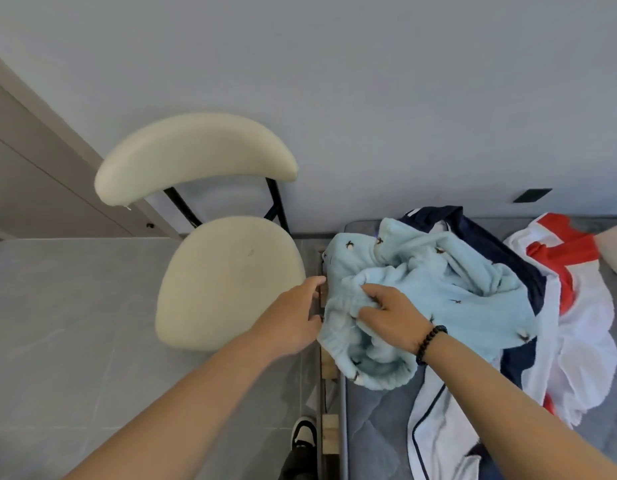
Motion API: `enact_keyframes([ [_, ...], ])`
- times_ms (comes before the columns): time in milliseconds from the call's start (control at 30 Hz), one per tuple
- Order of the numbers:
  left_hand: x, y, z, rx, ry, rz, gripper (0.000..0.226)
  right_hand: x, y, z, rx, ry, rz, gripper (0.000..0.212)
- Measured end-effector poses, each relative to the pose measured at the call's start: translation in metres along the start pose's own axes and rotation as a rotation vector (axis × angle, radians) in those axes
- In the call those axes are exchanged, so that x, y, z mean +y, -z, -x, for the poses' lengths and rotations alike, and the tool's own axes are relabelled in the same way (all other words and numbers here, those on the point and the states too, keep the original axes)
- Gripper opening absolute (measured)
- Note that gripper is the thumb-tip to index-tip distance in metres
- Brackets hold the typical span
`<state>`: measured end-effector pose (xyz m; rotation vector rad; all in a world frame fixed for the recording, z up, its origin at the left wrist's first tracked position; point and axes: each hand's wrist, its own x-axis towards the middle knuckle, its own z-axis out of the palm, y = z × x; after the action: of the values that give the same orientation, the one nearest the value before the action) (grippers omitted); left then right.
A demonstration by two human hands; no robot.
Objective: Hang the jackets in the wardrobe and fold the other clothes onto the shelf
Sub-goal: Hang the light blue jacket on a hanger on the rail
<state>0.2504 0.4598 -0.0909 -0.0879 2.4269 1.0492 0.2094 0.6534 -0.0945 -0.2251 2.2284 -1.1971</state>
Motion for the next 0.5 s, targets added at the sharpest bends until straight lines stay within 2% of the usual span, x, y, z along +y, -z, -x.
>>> enact_keyframes([
  [67, 0.006, 0.018, 0.016, 0.039, -0.061, 0.027, 0.062, -0.033, 0.004, 0.005, -0.065, 0.058, 0.046, 0.017],
  [167, 0.012, 0.043, 0.040, 0.051, -0.170, 0.103, 0.039, -0.084, 0.002, 0.010, -0.147, 0.143, 0.087, 0.014],
  [267, 0.006, 0.063, 0.067, 0.092, -0.155, 0.136, 0.026, -0.130, -0.006, 0.013, -0.192, 0.216, 0.141, 0.010],
  [500, -0.037, 0.107, 0.139, 0.502, -0.086, 0.275, 0.011, -0.229, -0.057, 0.030, -0.299, 0.389, 0.258, 0.014],
])
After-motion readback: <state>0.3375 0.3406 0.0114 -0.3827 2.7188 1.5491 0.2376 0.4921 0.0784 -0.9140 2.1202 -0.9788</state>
